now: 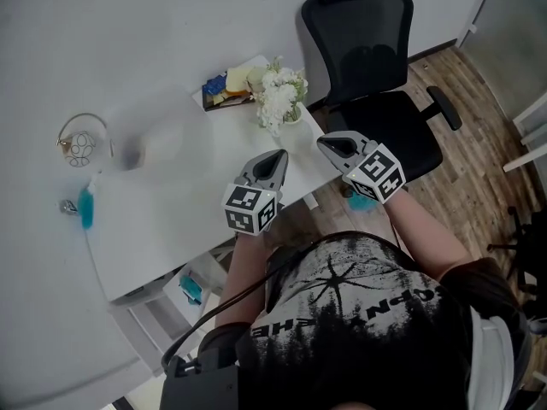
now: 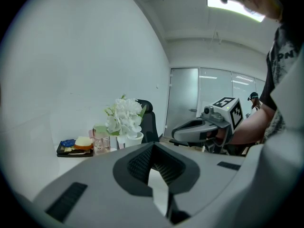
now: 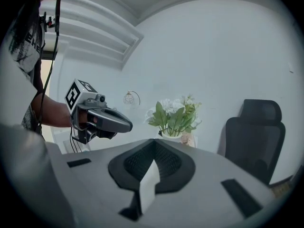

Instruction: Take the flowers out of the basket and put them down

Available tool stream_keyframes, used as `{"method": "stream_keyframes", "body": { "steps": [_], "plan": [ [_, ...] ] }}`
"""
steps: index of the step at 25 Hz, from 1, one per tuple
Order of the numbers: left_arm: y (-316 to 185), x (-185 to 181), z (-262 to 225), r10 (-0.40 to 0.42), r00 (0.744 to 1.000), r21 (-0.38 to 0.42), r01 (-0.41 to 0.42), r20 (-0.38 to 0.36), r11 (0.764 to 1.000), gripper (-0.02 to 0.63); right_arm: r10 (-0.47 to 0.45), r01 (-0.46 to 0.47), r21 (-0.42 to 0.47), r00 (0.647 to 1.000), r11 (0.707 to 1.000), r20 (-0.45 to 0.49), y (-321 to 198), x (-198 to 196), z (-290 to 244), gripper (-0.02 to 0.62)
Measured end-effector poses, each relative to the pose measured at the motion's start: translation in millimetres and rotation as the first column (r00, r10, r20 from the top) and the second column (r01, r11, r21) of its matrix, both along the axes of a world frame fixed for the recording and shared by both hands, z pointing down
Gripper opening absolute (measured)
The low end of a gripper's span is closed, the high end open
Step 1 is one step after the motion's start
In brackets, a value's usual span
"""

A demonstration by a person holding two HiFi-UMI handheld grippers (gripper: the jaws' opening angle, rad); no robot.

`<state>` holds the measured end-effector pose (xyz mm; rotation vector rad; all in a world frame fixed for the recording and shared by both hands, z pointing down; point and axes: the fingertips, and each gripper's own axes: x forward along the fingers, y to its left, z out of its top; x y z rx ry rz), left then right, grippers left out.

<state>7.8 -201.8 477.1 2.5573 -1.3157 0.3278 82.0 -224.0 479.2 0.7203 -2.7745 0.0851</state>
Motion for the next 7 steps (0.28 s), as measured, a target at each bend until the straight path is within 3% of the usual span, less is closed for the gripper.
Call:
{"method": "stream_keyframes", "body": {
  "steps": [7],
  "plan": [
    [-4.1,0.8,3.3,-0.001,1.0,-0.001,0.001,0.002,1.0,0.011,-0.011,0.011,0.012,1.0,1.0,-0.005,-2.8,-1.9,1.6,0.017]
  ]
}}
